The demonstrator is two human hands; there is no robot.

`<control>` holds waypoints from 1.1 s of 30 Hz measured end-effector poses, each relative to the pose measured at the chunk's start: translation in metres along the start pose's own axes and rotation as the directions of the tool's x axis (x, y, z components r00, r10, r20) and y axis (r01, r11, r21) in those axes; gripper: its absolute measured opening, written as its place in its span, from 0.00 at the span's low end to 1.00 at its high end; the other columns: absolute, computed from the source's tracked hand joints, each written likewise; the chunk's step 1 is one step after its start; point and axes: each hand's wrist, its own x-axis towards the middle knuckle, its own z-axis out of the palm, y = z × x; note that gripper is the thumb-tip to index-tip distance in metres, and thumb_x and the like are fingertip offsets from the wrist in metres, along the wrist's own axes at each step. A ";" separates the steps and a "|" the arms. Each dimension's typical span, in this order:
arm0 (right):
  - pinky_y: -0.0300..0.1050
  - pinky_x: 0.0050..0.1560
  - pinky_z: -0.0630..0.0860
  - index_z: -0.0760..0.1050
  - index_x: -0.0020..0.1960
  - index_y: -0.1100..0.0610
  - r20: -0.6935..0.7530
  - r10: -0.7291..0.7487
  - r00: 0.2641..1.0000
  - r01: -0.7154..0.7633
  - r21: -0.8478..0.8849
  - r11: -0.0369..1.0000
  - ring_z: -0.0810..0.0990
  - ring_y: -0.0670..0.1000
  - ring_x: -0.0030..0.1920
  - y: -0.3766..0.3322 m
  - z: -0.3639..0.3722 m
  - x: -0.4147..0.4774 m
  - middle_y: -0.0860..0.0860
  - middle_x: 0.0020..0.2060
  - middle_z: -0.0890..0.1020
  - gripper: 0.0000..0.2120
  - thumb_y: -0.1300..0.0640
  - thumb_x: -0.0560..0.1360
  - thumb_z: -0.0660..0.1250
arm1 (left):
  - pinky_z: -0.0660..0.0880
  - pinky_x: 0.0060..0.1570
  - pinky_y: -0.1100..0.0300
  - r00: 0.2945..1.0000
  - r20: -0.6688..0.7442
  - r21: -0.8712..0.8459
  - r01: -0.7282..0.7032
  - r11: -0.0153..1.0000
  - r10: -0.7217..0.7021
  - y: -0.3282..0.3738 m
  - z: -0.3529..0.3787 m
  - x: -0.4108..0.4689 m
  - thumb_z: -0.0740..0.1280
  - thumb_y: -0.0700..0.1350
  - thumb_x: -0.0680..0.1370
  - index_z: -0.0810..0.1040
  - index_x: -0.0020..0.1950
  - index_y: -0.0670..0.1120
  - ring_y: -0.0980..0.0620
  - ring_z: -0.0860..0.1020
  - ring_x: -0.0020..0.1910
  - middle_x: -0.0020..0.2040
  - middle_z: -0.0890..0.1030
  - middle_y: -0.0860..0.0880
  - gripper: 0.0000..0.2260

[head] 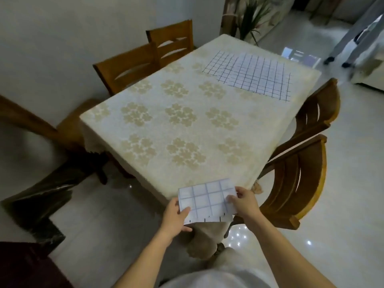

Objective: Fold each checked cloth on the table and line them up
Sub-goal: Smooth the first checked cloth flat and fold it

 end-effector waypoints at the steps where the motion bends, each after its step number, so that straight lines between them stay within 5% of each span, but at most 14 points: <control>1: 0.40 0.40 0.77 0.73 0.60 0.53 -0.002 0.033 0.999 -0.033 0.007 0.999 0.79 0.52 0.51 0.005 -0.003 0.002 0.49 0.51 0.79 0.12 0.60 0.78 0.67 | 0.81 0.30 0.54 1.000 0.013 0.026 0.007 1.000 -0.008 0.001 0.001 0.006 0.67 0.37 0.81 0.69 0.66 0.45 0.44 0.81 0.54 0.61 0.79 0.44 0.15; 7: 0.44 0.42 0.74 0.73 0.59 0.55 -0.102 0.049 0.994 -0.053 -0.039 0.998 0.76 0.47 0.44 0.006 0.010 0.046 0.48 0.46 0.78 0.11 0.62 0.77 0.65 | 0.81 0.31 0.55 1.000 0.017 0.109 -0.005 0.994 0.003 0.010 -0.001 0.028 0.68 0.32 0.79 0.64 0.68 0.49 0.44 0.80 0.53 0.62 0.76 0.42 0.23; 10: 0.45 0.41 0.75 0.74 0.63 0.56 -0.054 -0.037 0.998 0.034 -0.062 0.997 0.77 0.49 0.46 -0.007 0.021 0.079 0.50 0.50 0.79 0.15 0.61 0.77 0.65 | 0.83 0.34 0.50 0.997 -0.063 0.124 -0.035 0.992 0.043 0.017 -0.006 0.038 0.69 0.32 0.78 0.60 0.71 0.59 0.43 0.81 0.51 0.56 0.77 0.41 0.32; 15: 0.40 0.38 0.72 0.73 0.67 0.56 0.010 -0.156 0.988 0.156 -0.119 0.980 0.78 0.49 0.44 -0.032 0.029 0.129 0.53 0.53 0.79 0.18 0.61 0.77 0.65 | 0.80 0.31 0.57 0.976 -0.198 0.160 -0.059 0.985 0.091 0.032 0.003 0.064 0.67 0.31 0.78 0.53 0.74 0.72 0.49 0.78 0.36 0.50 0.77 0.39 0.43; 17: 0.42 0.48 0.74 0.70 0.71 0.56 0.084 -0.217 0.973 0.231 -0.225 0.947 0.79 0.52 0.51 -0.034 0.029 0.145 0.55 0.58 0.79 0.22 0.60 0.78 0.66 | 0.77 0.29 0.58 0.980 -0.194 0.141 -0.016 0.990 0.044 0.032 0.012 0.076 0.69 0.32 0.77 0.54 0.76 0.71 0.48 0.78 0.33 0.49 0.76 0.43 0.44; 19: 0.49 0.64 0.71 0.67 0.74 0.58 0.135 -0.350 0.927 0.374 -0.413 0.831 0.74 0.58 0.65 -0.027 0.027 0.160 0.58 0.67 0.74 0.26 0.58 0.78 0.67 | 0.76 0.33 0.59 0.982 -0.190 0.163 0.011 0.987 0.020 0.031 0.023 0.083 0.72 0.35 0.77 0.59 0.77 0.64 0.48 0.78 0.37 0.51 0.75 0.48 0.38; 21: 0.54 0.73 0.64 0.66 0.75 0.59 0.219 -0.505 0.835 0.536 -0.530 0.657 0.67 0.60 0.72 -0.022 0.027 0.168 0.58 0.72 0.69 0.26 0.56 0.79 0.66 | 0.75 0.50 0.58 0.951 -0.279 0.346 -0.027 0.938 0.130 0.030 0.030 0.085 0.77 0.42 0.74 0.63 0.76 0.55 0.46 0.79 0.54 0.59 0.76 0.49 0.35; 24: 0.50 0.77 0.54 0.62 0.77 0.55 0.402 -0.589 0.701 0.706 -0.512 0.490 0.59 0.57 0.77 -0.024 0.041 0.168 0.53 0.76 0.64 0.26 0.53 0.82 0.62 | 0.70 0.63 0.50 0.830 -0.432 0.692 0.055 0.720 0.352 0.036 0.033 0.085 0.76 0.53 0.73 0.67 0.76 0.47 0.43 0.71 0.65 0.66 0.72 0.45 0.34; 26: 0.46 0.78 0.46 0.59 0.79 0.55 0.509 -0.607 0.610 0.786 -0.482 0.386 0.54 0.55 0.79 -0.027 0.057 0.171 0.51 0.78 0.61 0.25 0.53 0.83 0.57 | 0.67 0.68 0.52 0.837 -0.323 0.824 0.018 0.566 0.443 0.050 0.037 0.088 0.72 0.55 0.76 0.67 0.77 0.47 0.44 0.69 0.69 0.71 0.71 0.46 0.32; 29: 0.45 0.77 0.38 0.54 0.80 0.58 0.699 -0.522 0.489 0.869 -0.441 0.224 0.49 0.58 0.80 -0.027 0.078 0.175 0.54 0.79 0.55 0.28 0.49 0.82 0.45 | 0.44 0.78 0.59 0.952 -0.037 0.902 -0.098 0.420 0.303 0.063 0.045 0.106 0.67 0.55 0.80 0.52 0.82 0.44 0.48 0.48 0.82 0.83 0.53 0.50 0.37; 31: 0.48 0.76 0.37 0.48 0.80 0.58 0.779 -0.451 0.435 0.890 -0.447 0.087 0.46 0.58 0.80 -0.014 0.081 0.179 0.53 0.79 0.49 0.29 0.46 0.83 0.43 | 0.39 0.79 0.55 0.989 0.010 0.937 -0.061 0.345 0.146 0.063 0.046 0.113 0.65 0.59 0.79 0.42 0.83 0.45 0.49 0.38 0.81 0.82 0.41 0.53 0.43; 33: 0.50 0.76 0.39 0.45 0.81 0.55 0.777 -0.435 0.456 0.868 -0.495 0.027 0.43 0.55 0.80 -0.004 0.075 0.185 0.51 0.80 0.46 0.30 0.42 0.84 0.43 | 0.38 0.79 0.53 0.997 0.006 0.955 -0.029 0.295 0.077 0.058 0.044 0.117 0.64 0.63 0.78 0.37 0.82 0.47 0.47 0.36 0.81 0.81 0.35 0.53 0.46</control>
